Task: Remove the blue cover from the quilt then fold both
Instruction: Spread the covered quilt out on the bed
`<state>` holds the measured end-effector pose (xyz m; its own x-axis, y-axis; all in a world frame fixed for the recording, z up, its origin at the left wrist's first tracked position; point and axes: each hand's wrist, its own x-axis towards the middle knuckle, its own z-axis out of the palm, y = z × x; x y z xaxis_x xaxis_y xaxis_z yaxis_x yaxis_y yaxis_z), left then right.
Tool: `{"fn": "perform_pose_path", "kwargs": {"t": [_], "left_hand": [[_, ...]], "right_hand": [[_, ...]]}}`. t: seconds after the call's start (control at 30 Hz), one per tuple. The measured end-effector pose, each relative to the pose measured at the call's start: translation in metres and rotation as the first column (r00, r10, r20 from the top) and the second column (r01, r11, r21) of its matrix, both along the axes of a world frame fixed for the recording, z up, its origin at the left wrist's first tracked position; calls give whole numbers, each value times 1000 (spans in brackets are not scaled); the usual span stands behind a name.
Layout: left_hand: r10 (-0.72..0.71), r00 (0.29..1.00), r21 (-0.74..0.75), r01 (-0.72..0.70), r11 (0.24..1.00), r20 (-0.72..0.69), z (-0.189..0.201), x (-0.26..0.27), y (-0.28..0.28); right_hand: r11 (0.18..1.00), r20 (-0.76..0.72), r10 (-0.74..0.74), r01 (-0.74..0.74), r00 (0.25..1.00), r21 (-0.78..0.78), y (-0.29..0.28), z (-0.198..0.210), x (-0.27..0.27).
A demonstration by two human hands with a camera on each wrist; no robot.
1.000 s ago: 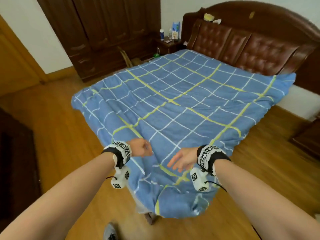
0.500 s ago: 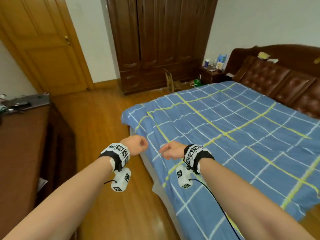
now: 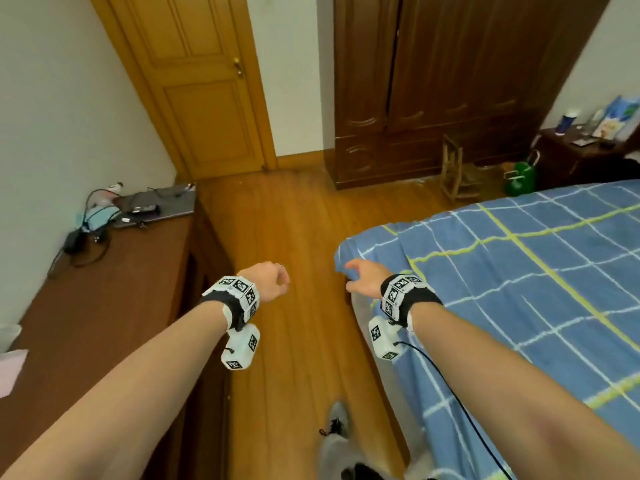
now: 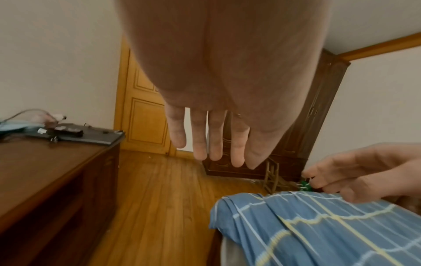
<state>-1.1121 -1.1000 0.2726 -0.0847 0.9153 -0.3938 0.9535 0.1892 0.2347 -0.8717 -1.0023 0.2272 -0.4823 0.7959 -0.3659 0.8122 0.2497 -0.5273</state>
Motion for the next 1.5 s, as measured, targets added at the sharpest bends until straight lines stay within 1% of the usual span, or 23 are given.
{"fn": "perform_pose_path", "kwargs": {"t": [0.13, 0.23, 0.33, 0.4, 0.5, 0.6, 0.7, 0.8, 0.87, 0.9, 0.97, 1.03, 1.07, 1.13, 1.2, 1.23, 1.27, 1.33, 1.4, 1.43, 1.47, 1.5], "left_hand": [[10, 1000, -62, -11, 998, -19, 6, -78, 121], [57, 997, -80, -52, 995, 55, 7, -122, 194], [51, 992, -100, -39, 994, 118, -1, -164, 273], [43, 988, -103, -28, 994, 146, -15, -192, 336], [-39, 987, -101, 55, 993, 156, -39, -227, 448], [-136, 975, -75, 151, 986, 175, -55, -254, 574], [-278, 942, -73, 296, 952, 190, -57, -264, 705], [-420, 885, -63, 439, 896, 203, -45, -252, 824], [-505, 837, -55, 526, 849, 210, -36, -229, 888], [-559, 801, -49, 580, 813, 215, -31, -213, 914], [-662, 715, -26, 684, 729, 228, -22, -180, 964], [-729, 639, -2, 753, 659, 245, -18, -150, 1006], [-752, 607, 2, 778, 628, 256, -19, -137, 1027], [-778, 559, -6, 813, 582, 288, -23, -113, 1068], [-801, 520, -11, 841, 541, 297, -28, -94, 1114], [-809, 516, -21, 846, 533, 280, -29, -85, 1139], [-808, 525, -23, 842, 539, 267, -29, -77, 1165], [-791, 557, -44, 823, 566, 253, -27, -65, 1215], [-811, 551, -61, 833, 551, 199, -20, -45, 1269], [-811, 556, -58, 830, 556, 184, -18, -34, 1295], [-802, 570, -48, 819, 571, 180, -20, -22, 1317], [-799, 575, -42, 816, 577, 177, -21, -7, 1335]], "right_hand": [[999, 74, 3, -5, 997, 34, 124, -1, -52], [1000, 151, 16, -19, 988, 19, 201, -3, -80], [1000, 167, -12, 16, 986, -24, 284, -7, -107], [998, 171, -47, 51, 984, -23, 343, -14, -126], [989, 202, -128, 140, 971, -47, 427, -28, -152], [965, 224, -227, 249, 948, -76, 512, -43, -172], [887, 241, -421, 453, 875, -95, 587, -45, -178], [787, 258, -562, 604, 786, -123, 647, -40, -176], [710, 258, -651, 693, 713, -125, 674, -29, -170], [668, 260, -692, 734, 673, -123, 686, -25, -165], [614, 287, -735, 783, 614, -101, 711, -14, -154], [571, 311, -766, 818, 562, -73, 738, -14, -138], [534, 321, -787, 843, 526, -72, 752, -17, -130], [455, 325, -830, 887, 454, -79, 785, -26, -116], [408, 300, -858, 908, 417, -97, 827, -43, -100], [401, 300, -859, 910, 414, -107, 853, -52, -93], [409, 299, -856, 906, 422, -108, 879, -62, -84], [421, 297, -846, 896, 443, -140, 932, -70, -74], [463, 272, -825, 868, 496, -179, 992, -61, -56], [470, 268, -826, 869, 495, -155, 1017, -59, -46], [418, 265, -853, 892, 451, -171, 1037, -53, -36], [401, 250, -868, 902, 430, -161, 1053, -46, -26]]}}
